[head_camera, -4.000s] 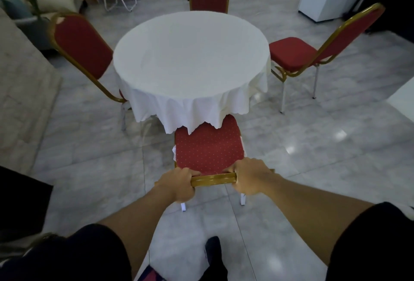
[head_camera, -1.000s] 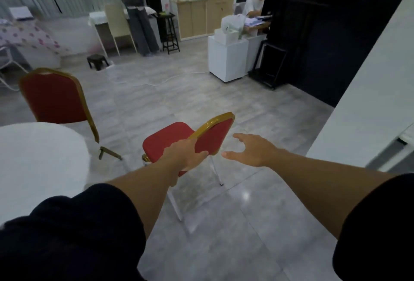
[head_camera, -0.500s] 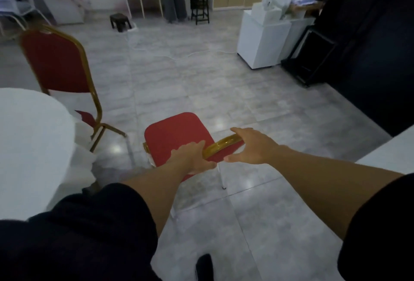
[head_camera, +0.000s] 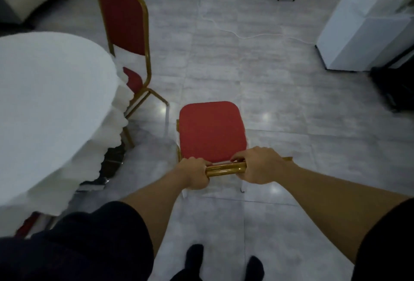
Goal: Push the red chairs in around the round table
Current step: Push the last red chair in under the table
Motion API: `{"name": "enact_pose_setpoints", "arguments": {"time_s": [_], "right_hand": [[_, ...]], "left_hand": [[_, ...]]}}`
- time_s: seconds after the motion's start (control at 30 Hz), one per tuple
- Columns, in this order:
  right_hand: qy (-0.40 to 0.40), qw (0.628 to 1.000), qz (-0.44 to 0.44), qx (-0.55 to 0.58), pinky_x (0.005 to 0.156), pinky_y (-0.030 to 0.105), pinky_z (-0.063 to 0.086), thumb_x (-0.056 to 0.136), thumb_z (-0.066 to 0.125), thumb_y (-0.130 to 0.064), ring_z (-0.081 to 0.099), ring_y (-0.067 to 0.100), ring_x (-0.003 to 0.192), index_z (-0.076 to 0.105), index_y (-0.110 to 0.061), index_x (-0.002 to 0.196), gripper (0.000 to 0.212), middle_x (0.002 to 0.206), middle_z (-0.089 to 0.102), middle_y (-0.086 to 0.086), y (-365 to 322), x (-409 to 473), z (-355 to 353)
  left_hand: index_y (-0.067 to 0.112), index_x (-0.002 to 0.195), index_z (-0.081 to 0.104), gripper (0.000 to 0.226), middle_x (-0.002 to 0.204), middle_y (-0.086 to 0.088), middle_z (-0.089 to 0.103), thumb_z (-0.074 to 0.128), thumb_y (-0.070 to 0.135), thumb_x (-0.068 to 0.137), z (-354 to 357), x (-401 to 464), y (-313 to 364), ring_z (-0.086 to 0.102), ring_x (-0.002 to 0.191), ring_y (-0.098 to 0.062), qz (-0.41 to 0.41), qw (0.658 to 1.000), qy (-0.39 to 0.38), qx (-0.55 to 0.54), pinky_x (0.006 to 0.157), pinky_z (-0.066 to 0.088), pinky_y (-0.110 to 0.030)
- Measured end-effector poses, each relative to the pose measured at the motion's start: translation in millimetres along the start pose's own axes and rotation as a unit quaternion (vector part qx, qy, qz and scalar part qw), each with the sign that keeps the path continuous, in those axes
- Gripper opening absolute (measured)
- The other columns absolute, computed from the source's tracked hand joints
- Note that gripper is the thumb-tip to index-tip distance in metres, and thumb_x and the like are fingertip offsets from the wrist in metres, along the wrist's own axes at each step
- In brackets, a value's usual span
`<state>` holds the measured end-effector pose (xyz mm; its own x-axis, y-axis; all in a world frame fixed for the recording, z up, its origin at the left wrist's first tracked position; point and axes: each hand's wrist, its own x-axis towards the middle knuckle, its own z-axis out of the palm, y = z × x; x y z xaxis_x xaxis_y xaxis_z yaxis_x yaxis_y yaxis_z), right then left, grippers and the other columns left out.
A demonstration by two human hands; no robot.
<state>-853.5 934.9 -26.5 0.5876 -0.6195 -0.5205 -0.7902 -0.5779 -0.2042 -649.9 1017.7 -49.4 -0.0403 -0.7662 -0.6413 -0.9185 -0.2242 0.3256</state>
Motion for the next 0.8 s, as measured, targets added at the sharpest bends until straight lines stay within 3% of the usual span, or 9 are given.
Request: {"name": "enact_pose_setpoints", "arguments": {"time_s": [0.07, 0.23, 0.33, 0.53, 0.67, 0.8], "right_hand": [[-0.023, 0.999, -0.024, -0.002, 0.081, 0.033, 0.052, 0.091, 0.062, -0.044, 0.065, 0.017, 0.091, 0.065, -0.046, 0.134, 0.043, 0.107, 0.072, -0.012, 5, 3, -4], [-0.031, 0.996, -0.085, -0.017, 0.083, 0.034, 0.052, 0.085, 0.059, -0.042, 0.068, 0.023, 0.097, 0.067, -0.047, 0.134, 0.05, 0.108, 0.074, -0.006, 15, 11, -6], [-0.033, 0.993, -0.114, -0.026, 0.084, 0.035, 0.055, 0.085, 0.061, -0.04, 0.068, 0.022, 0.091, 0.07, -0.045, 0.13, 0.046, 0.102, 0.075, -0.005, 24, 18, -9], [-0.047, 0.988, -0.139, -0.052, 0.073, 0.03, 0.051, 0.086, 0.062, -0.037, 0.068, 0.019, 0.082, 0.074, -0.045, 0.118, 0.036, 0.09, 0.073, -0.009, 37, 35, -23], [-0.055, 0.981, -0.173, -0.074, 0.073, 0.033, 0.056, 0.087, 0.062, -0.038, 0.066, 0.016, 0.076, 0.075, -0.044, 0.113, 0.03, 0.084, 0.071, -0.009, 42, 45, -33], [-0.067, 0.972, -0.21, -0.087, 0.07, 0.031, 0.053, 0.084, 0.062, -0.036, 0.065, 0.013, 0.071, 0.075, -0.043, 0.107, 0.028, 0.078, 0.07, -0.009, 46, 51, -38]], "left_hand": [[0.036, 0.147, 0.058, 0.06, 0.128, -0.008, 0.07, 0.057, 0.025, 0.088, 0, -2, 3, 0.065, 0.117, -0.032, -0.015, 1.0, 0.007, -0.007, 0.099, 0.051, -0.038], [0.035, 0.131, 0.069, 0.048, 0.115, -0.009, 0.074, 0.059, 0.023, 0.085, 5, -7, 10, 0.069, 0.109, -0.032, -0.059, 0.997, 0.042, -0.029, 0.093, 0.056, -0.038], [0.037, 0.136, 0.067, 0.05, 0.115, -0.009, 0.075, 0.06, 0.02, 0.089, 8, -7, 20, 0.069, 0.108, -0.03, -0.063, 0.995, 0.068, -0.038, 0.09, 0.052, -0.033], [0.035, 0.133, 0.069, 0.047, 0.113, -0.009, 0.075, 0.056, 0.02, 0.091, 14, -1, 32, 0.069, 0.108, -0.031, -0.085, 0.989, 0.097, -0.069, 0.095, 0.054, -0.037], [0.024, 0.108, 0.071, 0.022, 0.112, -0.013, 0.073, 0.056, 0.018, 0.094, 16, -4, 43, 0.068, 0.107, -0.034, -0.118, 0.982, 0.096, -0.115, 0.088, 0.05, -0.035], [0.026, 0.127, 0.071, 0.042, 0.111, -0.009, 0.074, 0.054, 0.02, 0.09, 25, -4, 48, 0.069, 0.106, -0.031, -0.149, 0.973, 0.105, -0.143, 0.096, 0.055, -0.04]]}}
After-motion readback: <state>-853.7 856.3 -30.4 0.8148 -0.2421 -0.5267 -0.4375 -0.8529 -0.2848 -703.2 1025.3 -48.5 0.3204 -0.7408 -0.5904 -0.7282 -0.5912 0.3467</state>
